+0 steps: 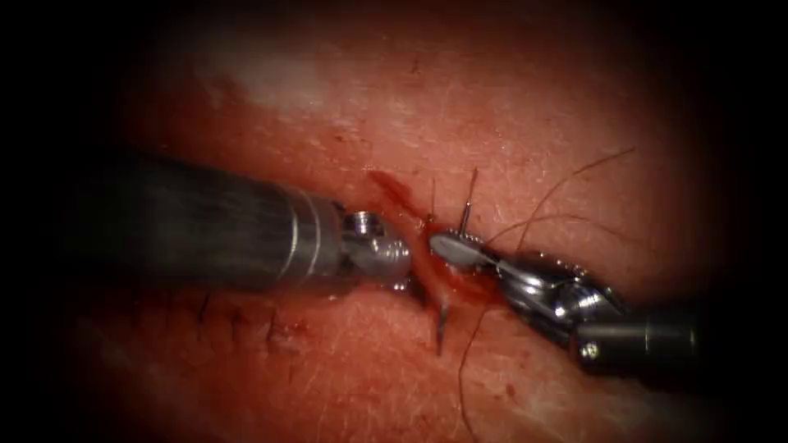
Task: Wound Closure
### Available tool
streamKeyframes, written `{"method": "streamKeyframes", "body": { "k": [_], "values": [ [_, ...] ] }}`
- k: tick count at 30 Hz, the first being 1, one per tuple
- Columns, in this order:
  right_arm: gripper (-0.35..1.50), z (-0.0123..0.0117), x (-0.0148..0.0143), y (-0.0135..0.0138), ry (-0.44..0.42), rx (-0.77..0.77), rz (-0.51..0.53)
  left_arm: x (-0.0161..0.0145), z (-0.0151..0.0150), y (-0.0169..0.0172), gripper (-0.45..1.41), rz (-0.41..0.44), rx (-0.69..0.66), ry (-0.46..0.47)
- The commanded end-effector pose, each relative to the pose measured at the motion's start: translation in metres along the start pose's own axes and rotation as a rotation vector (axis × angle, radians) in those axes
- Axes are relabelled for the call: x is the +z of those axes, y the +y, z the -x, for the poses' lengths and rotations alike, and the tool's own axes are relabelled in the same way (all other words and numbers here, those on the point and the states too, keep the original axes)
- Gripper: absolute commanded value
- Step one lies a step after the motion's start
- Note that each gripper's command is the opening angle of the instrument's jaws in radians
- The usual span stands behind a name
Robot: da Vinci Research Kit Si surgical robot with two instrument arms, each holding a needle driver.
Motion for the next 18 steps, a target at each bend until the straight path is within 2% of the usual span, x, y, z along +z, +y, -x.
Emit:
{"method": "streamKeyframes", "body": {
  "k": [1, 8, 11, 12, 15, 16, 18],
  "values": [
    [-0.35, 0.0010, 0.0006, 0.0000, -0.009, 0.007, -0.002, 0.0009, 0.0000, 0.0000, -0.45, 0.002, 0.000, -0.001],
    [-0.35, 0.0016, 0.0008, -0.0005, -0.028, 0.029, -0.019, 0.0009, 0.0000, 0.0000, -0.45, 0.002, 0.001, -0.001],
    [-0.35, 0.0015, 0.0009, -0.0005, 0.003, 0.027, -0.039, 0.0009, 0.0000, 0.0000, -0.45, 0.003, 0.001, -0.001],
    [-0.18, 0.0013, 0.0009, -0.0003, 0.030, 0.027, -0.046, 0.0009, 0.0001, 0.0000, -0.45, 0.003, 0.001, -0.001],
    [0.79, 0.0006, 0.0007, 0.0002, 0.098, 0.030, -0.023, 0.0006, 0.0003, 0.0003, -0.43, 0.006, 0.004, 0.005],
    [0.96, 0.0003, 0.0005, 0.0005, 0.114, 0.031, -0.013, 0.0005, 0.0005, 0.0004, -0.43, 0.011, 0.005, 0.008],
    [1.08, -0.0003, 0.0000, 0.0012, 0.136, 0.033, 0.003, 0.0002, 0.0011, 0.0008, -0.38, -0.004, 0.010, 0.037]
  ]
}}
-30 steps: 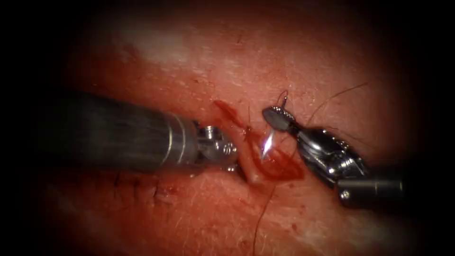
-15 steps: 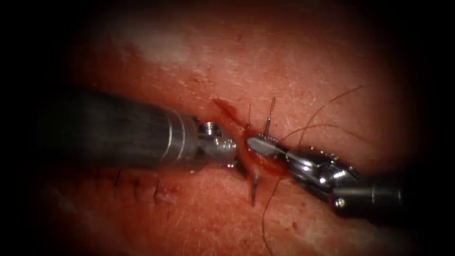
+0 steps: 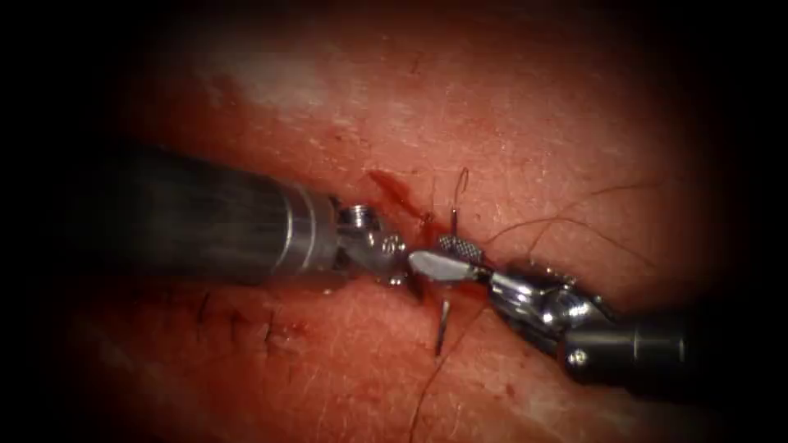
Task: Wound Closure
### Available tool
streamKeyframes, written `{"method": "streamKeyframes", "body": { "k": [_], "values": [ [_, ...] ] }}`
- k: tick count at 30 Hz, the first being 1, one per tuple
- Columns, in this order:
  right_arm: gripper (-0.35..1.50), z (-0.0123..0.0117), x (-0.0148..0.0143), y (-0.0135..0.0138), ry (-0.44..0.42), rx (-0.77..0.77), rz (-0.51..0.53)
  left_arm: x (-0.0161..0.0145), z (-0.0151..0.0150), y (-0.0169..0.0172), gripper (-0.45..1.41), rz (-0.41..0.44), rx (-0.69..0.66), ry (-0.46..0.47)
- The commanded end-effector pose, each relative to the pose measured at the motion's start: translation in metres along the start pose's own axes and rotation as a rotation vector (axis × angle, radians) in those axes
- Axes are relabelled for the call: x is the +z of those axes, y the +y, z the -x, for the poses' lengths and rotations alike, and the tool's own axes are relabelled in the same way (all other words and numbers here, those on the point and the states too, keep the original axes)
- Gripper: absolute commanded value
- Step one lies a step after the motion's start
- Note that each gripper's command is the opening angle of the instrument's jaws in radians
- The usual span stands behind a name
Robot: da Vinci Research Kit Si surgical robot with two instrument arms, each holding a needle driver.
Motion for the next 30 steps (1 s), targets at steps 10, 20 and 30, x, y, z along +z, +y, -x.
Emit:
{"method": "streamKeyframes", "body": {
  "k": [10, 20, 30],
  "values": [
    [1.10, -0.0027, -0.0040, 0.0035, 0.031, -0.056, 0.042, -0.0003, 0.0019, 0.0018, 0.14, -0.113, 0.297, 0.230],
    [1.10, -0.0038, -0.0052, 0.0035, 0.044, -0.071, 0.024, 0.0009, -0.0001, 0.0019, 0.27, -0.130, 0.521, 0.432],
    [1.03, -0.0039, -0.0053, 0.0044, 0.042, -0.078, 0.018, -0.0006, -0.0011, 0.0021, 0.15, -0.139, 0.594, 0.571]
  ]
}}
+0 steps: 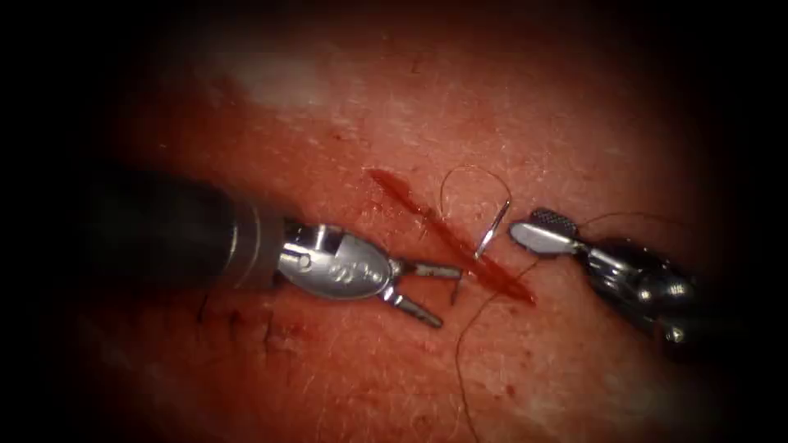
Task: Wound Closure
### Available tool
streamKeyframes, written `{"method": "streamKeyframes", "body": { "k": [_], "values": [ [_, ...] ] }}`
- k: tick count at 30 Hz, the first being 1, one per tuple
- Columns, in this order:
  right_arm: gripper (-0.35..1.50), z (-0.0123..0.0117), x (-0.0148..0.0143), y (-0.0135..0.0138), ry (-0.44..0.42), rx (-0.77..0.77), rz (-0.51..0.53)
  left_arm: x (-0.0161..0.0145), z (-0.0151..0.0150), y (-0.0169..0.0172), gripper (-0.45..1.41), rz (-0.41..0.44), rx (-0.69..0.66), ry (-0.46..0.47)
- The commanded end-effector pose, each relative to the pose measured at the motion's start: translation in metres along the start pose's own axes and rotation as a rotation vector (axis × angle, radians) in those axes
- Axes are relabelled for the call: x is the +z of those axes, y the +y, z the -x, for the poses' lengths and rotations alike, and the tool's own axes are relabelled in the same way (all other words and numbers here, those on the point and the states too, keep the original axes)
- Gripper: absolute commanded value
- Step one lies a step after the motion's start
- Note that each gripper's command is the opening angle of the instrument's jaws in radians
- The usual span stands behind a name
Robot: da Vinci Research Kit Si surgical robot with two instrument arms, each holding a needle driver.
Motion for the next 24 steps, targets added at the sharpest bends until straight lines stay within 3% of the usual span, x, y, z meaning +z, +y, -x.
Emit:
{"method": "streamKeyframes", "body": {
  "k": [1, 15, 17, 18, 24],
  "values": [
    [1.01, 0.0011, 0.0005, 0.0004, -0.002, 0.000, 0.000, 0.0006, 0.0003, 0.0002, 0.15, -0.003, 0.001, 0.010],
    [0.98, 0.0015, 0.0008, 0.0005, 0.002, -0.003, 0.001, 0.0022, 0.0006, -0.0002, -0.06, 0.000, 0.008, 0.033],
    [0.98, 0.0016, 0.0009, 0.0005, 0.003, -0.003, 0.001, 0.0023, 0.0007, -0.0003, -0.23, 0.007, 0.009, 0.042],
    [0.96, 0.0016, 0.0010, 0.0006, 0.004, -0.003, 0.001, 0.0023, 0.0006, -0.0003, -0.45, 0.014, 0.011, 0.050],
    [0.94, 0.0017, 0.0010, 0.0006, 0.005, -0.004, 0.001, 0.0019, 0.0006, -0.0001, -0.45, 0.035, -0.062, 0.075]
  ]
}}
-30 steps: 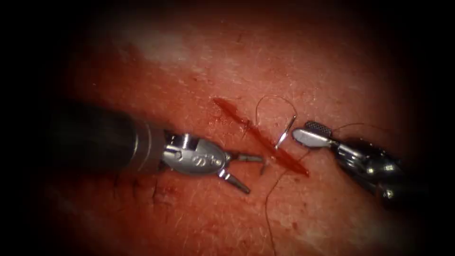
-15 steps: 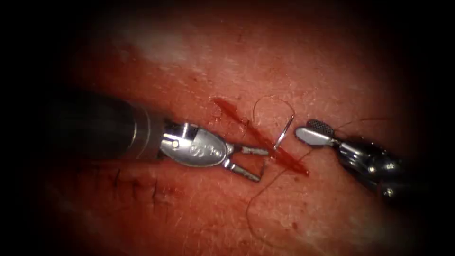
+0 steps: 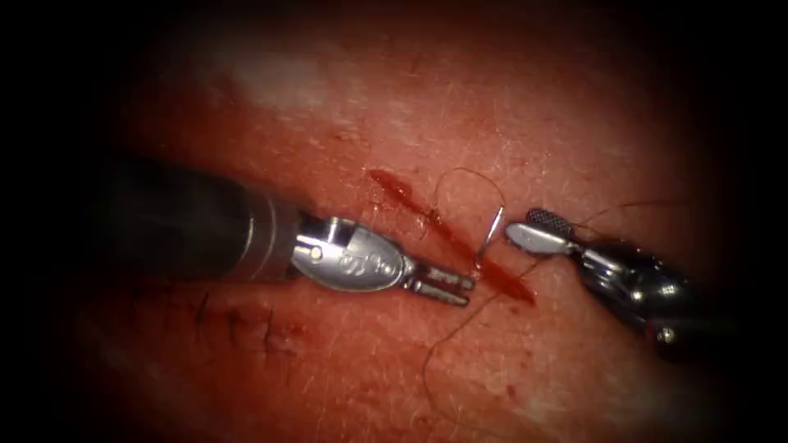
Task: Wound Closure
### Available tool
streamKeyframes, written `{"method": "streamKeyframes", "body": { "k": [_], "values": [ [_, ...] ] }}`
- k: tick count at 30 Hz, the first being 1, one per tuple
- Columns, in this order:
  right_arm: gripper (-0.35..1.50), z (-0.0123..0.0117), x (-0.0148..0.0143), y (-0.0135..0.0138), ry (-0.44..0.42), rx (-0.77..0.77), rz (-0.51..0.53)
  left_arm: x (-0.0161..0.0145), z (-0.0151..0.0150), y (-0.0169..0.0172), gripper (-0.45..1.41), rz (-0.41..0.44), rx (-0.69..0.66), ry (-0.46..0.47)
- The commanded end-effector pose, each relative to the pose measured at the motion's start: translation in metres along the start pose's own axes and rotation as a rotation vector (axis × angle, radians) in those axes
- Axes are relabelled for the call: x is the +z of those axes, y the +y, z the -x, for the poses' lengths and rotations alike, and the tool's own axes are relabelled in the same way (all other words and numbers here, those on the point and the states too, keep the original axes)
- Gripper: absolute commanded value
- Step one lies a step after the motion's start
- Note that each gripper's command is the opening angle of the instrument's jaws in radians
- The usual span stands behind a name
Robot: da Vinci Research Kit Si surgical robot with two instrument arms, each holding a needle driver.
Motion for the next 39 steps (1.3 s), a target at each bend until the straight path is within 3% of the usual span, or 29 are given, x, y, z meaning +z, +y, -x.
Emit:
{"method": "streamKeyframes", "body": {
  "k": [1, 6, 12, 16, 31, 39],
  "values": [
    [0.94, 0.0010, 0.0004, 0.0001, -0.003, 0.001, 0.000, 0.0005, 0.0004, 0.0003, -0.45, 0.007, -0.027, 0.009],
    [0.94, 0.0010, 0.0004, 0.0000, -0.003, 0.001, 0.000, -0.0001, 0.0001, 0.0001, -0.45, 0.049, -0.150, 0.047],
    [0.94, 0.0011, 0.0003, 0.0000, -0.003, 0.001, 0.000, -0.0008, -0.0006, 0.0008, -0.45, 0.243, -0.482, 0.091],
    [0.94, 0.0012, 0.0003, 0.0000, -0.005, 0.001, -0.003, -0.0008, -0.0007, 0.0011, -0.45, 0.316, -0.625, 0.124],
    [0.94, 0.0015, 0.0001, -0.0002, -0.023, 0.000, -0.021, -0.0041, -0.0023, 0.0027, -0.45, 0.442, -0.815, 0.123],
    [1.04, 0.0032, -0.0013, -0.0011, -0.081, -0.006, -0.079, -0.0080, -0.0078, 0.0031, -0.45, 0.467, -0.797, 0.161]
  ]
}}
